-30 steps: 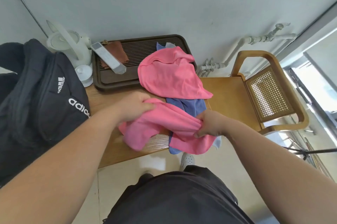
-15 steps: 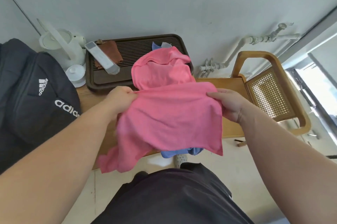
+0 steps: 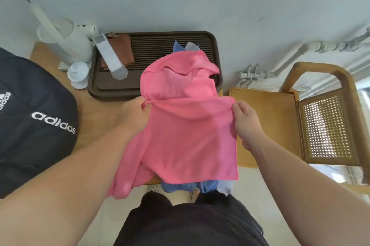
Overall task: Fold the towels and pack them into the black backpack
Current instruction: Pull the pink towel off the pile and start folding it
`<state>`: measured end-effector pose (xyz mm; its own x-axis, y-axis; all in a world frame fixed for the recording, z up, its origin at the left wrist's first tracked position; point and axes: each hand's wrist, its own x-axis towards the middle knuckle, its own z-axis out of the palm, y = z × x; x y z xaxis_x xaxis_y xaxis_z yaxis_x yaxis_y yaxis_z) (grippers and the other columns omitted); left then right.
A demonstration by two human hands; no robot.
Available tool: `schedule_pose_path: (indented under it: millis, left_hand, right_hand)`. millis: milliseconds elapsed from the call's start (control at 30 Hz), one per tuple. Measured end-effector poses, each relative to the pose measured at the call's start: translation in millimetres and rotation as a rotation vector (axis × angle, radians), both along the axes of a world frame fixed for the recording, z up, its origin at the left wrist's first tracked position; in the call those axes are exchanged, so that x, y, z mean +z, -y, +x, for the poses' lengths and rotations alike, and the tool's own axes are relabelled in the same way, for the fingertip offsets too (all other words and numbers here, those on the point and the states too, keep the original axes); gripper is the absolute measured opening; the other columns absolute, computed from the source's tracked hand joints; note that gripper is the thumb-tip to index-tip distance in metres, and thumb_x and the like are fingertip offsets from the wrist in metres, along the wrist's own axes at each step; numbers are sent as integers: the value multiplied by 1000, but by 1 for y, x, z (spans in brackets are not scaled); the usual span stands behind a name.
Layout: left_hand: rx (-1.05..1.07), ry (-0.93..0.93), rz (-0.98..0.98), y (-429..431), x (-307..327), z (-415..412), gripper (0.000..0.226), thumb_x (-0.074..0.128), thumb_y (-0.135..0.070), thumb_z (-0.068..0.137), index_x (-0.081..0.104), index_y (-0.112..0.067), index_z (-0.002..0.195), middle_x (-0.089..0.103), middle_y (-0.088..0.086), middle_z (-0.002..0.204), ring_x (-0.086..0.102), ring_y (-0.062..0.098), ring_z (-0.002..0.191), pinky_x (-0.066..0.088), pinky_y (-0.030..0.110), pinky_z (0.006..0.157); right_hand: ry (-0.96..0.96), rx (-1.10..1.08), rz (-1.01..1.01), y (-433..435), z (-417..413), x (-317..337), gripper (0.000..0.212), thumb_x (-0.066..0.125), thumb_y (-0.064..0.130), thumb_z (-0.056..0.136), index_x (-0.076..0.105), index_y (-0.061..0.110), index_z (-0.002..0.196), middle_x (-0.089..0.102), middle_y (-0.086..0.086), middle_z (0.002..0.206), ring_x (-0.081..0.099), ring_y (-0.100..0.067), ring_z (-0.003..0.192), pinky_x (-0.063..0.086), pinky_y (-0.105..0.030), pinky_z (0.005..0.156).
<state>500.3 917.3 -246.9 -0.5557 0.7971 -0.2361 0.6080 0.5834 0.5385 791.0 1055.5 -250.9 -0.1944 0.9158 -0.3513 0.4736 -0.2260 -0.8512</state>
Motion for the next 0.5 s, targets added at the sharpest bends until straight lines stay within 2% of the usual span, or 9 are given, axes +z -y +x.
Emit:
schedule_pose_path:
  millis: [67,167,233,267,333,400,500]
  left_hand:
    - [11,-46,11,-17,-1,-3,31,54,-24,97,47,-10,71,52,8,69,50,36,72,41,45,63]
    - [-8,-108,-20,-38,-3,-8,36,57,-27,97,41,-13,68,47,6,68,52,39,75,37,42,62]
    - [-8,-100,-81,-51,-4,-10,26,59,-35,96,56,-14,81,58,10,84,57,39,87,44,41,70]
    - [1,-93,-151,-55,-5,-10,27,61,-42,94,62,-15,98,60,11,100,58,37,97,48,42,79]
    - [7,-138,-299,-55,-9,-6,49,64,-52,88,56,-21,124,53,12,121,54,36,112,49,46,94]
    - [-4,-249,-308,-47,-14,6,59,67,-53,84,50,-21,130,49,14,127,50,38,116,47,49,97]
    - [-34,-331,-215,-23,-24,36,64,71,-46,82,49,-14,134,50,18,126,49,42,114,44,50,96]
  right_hand:
    - [-7,-18,15,-19,-6,-3,28,43,26,104,62,13,89,58,2,78,48,-12,72,40,-33,67]
    - [33,-23,27,-43,-16,-10,27,42,24,104,61,13,87,55,4,75,47,-13,71,38,-31,65]
    - [116,13,7,-55,-21,-16,25,42,26,104,60,17,89,54,5,77,48,-16,74,36,-30,62]
    - [156,32,-22,-58,-22,-19,21,43,29,104,60,18,97,55,5,82,51,-18,79,38,-30,64]
    - [220,57,-114,-58,-22,-23,29,46,39,103,55,21,123,58,3,98,57,-22,92,44,-32,74]
    - [232,58,-217,-51,-16,-27,47,52,46,99,46,22,139,57,2,110,58,-23,102,51,-37,82]
    - [200,73,-330,-32,1,-33,63,63,51,92,44,21,144,56,0,123,58,-22,108,53,-41,91]
